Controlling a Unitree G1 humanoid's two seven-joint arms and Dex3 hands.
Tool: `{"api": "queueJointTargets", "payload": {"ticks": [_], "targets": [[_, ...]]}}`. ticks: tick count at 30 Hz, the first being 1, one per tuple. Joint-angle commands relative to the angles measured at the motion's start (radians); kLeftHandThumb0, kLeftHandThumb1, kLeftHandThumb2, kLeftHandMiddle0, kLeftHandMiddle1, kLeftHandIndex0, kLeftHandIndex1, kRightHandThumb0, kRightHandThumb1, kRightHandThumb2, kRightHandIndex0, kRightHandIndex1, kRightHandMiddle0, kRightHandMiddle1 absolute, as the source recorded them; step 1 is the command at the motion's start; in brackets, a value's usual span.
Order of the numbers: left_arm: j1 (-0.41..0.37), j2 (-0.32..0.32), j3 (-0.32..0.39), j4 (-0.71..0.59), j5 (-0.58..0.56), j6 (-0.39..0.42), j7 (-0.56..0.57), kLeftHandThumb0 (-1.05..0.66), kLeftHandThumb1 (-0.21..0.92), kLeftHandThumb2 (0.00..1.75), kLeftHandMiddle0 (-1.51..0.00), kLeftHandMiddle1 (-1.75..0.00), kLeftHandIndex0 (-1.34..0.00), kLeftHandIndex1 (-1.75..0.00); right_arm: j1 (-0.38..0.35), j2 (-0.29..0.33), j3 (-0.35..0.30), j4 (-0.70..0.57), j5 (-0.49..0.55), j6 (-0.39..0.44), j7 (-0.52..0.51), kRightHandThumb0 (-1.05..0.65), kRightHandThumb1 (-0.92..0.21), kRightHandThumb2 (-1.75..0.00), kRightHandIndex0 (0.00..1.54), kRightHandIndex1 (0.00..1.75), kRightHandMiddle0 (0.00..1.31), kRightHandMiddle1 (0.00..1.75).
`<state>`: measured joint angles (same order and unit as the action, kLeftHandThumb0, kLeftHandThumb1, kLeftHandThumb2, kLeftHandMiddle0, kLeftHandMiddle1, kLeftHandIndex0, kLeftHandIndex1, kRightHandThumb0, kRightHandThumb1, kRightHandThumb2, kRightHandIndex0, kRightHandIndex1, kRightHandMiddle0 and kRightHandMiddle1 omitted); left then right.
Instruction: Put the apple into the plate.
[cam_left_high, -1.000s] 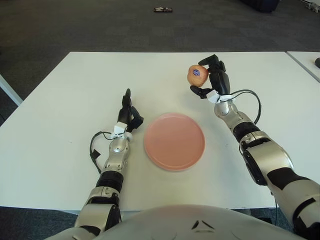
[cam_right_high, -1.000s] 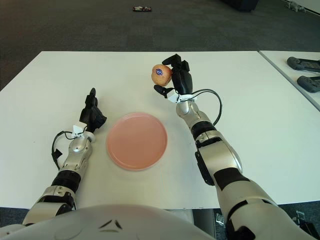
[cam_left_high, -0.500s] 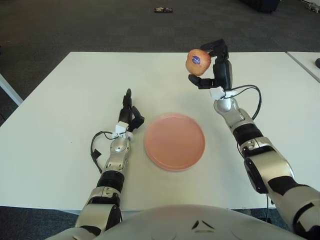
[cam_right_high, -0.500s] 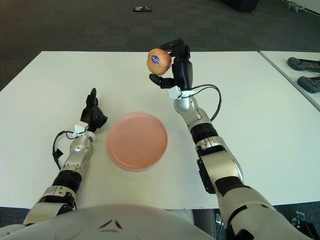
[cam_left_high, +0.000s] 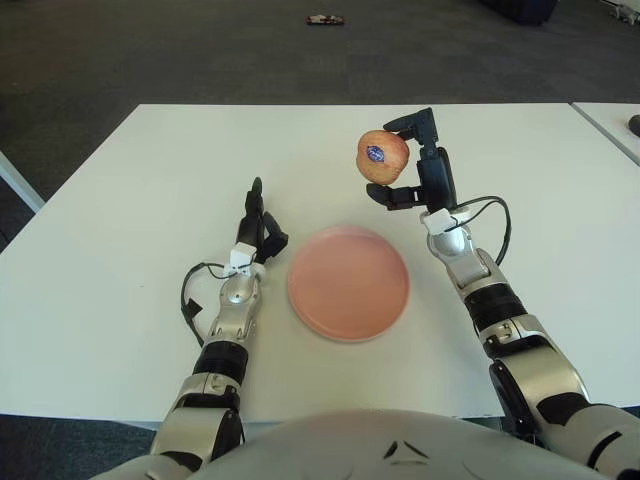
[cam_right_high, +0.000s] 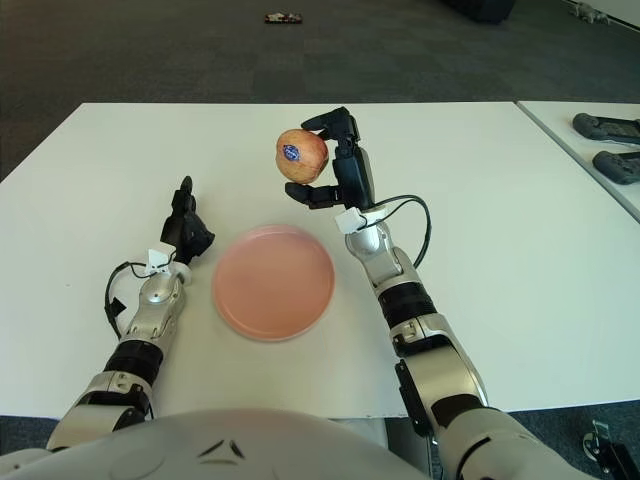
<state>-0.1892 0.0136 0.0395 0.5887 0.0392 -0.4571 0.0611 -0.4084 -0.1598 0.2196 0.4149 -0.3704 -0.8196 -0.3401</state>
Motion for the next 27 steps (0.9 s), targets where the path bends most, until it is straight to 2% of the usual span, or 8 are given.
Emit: {"api": "queueJointTargets", "payload": {"ticks": [1, 5, 9, 14, 18, 27], "targets": [[0.017, -0.001, -0.002, 0.005, 0.000, 0.027, -0.003, -0.98, 0.92, 1.21, -0.01, 0.00, 0.00, -0.21, 0.002, -0.007, -0.009, -0.032, 0.030, -0.052, 0.040, -0.24, -0.54, -1.06, 1.28, 1.75, 0.98, 1.75], [0.020, -0.001, -0.002, 0.005, 0.002, 0.023, -0.001, -0.98, 0.92, 1.21, 0.00, 0.00, 0.00, -0.21, 0.019, -0.021, -0.010, -0.030, 0.026, -0.133, 0.074, -0.23, -0.55, -1.04, 1.25, 1.75, 0.95, 1.75], [0.017, 0.000, -0.001, 0.014, 0.002, 0.013, -0.003, -0.98, 0.92, 1.21, 0.00, 0.00, 0.00, -0.19, 0.071, -0.051, 0.007, -0.034, 0.064, -0.198, 0.144, -0.21, -0.53, -1.05, 1.23, 1.75, 0.93, 1.75], [0.019, 0.003, -0.003, 0.011, 0.006, 0.011, -0.004, -0.99, 0.92, 1.21, 0.00, 0.00, 0.00, -0.18, 0.139, -0.106, 0.050, -0.083, 0.148, -0.180, 0.292, -0.18, -0.51, -1.08, 1.20, 1.75, 0.91, 1.75], [0.020, 0.003, -0.003, 0.006, 0.007, 0.019, -0.003, -1.00, 0.92, 1.22, 0.00, 0.00, 0.00, -0.18, 0.157, -0.157, 0.063, -0.107, 0.171, -0.149, 0.397, -0.17, -0.51, -1.09, 1.18, 1.75, 0.90, 1.75], [0.020, 0.001, 0.001, 0.011, 0.003, 0.014, -0.005, -0.99, 0.92, 1.23, 0.00, 0.00, 0.00, -0.18, 0.188, -0.189, 0.057, -0.110, 0.179, -0.151, 0.507, -0.16, -0.50, -1.09, 1.19, 1.75, 0.90, 1.75]]}}
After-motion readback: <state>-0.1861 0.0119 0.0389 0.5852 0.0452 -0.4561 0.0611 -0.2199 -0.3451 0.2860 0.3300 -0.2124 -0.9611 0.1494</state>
